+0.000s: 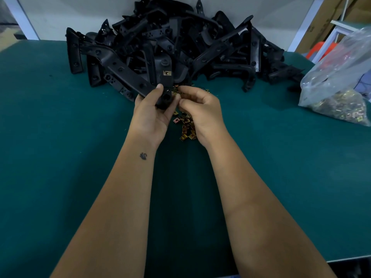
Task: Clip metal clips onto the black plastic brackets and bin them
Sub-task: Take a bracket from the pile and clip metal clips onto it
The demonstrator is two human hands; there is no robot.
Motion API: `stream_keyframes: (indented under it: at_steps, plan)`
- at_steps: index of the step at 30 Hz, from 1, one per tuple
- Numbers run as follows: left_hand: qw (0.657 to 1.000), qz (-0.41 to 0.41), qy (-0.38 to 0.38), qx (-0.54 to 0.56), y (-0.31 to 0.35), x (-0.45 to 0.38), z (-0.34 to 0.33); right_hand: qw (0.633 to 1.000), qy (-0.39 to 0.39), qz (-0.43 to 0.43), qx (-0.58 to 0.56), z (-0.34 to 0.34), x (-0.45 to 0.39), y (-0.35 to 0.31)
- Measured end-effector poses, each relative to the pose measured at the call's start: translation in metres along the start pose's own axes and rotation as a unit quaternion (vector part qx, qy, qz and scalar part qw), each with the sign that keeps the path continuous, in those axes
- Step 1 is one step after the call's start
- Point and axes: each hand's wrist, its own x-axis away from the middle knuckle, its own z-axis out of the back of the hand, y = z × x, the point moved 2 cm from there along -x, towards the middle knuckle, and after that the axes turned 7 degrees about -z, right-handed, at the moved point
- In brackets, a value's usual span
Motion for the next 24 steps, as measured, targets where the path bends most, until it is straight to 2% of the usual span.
stream_keyframes:
  at_steps: [5,11,17,24]
  plan:
    - [1.000,0.003,-0.007,-0.003,0.0017,-0.0003,0.0007,0.999,0.004,-0.011,-0.044,0.0011,-0.0006,-0.0012]
    - [0.998,-0.001,-0.033,-0.060,0.0009,0.0001,0.0026,0.982,0.011,-0.049,-0.181,0.0052,-0.0007,-0.0041]
    - [0.992,0.013,-0.084,-0.094,-0.0010,0.0038,0.0006,0.977,0.000,-0.067,-0.204,0.0050,0.0024,-0.0077]
    - [0.992,0.018,-0.103,-0.070,-0.0014,0.0052,-0.0006,0.976,0.004,-0.090,-0.199,0.0063,0.0047,-0.0091]
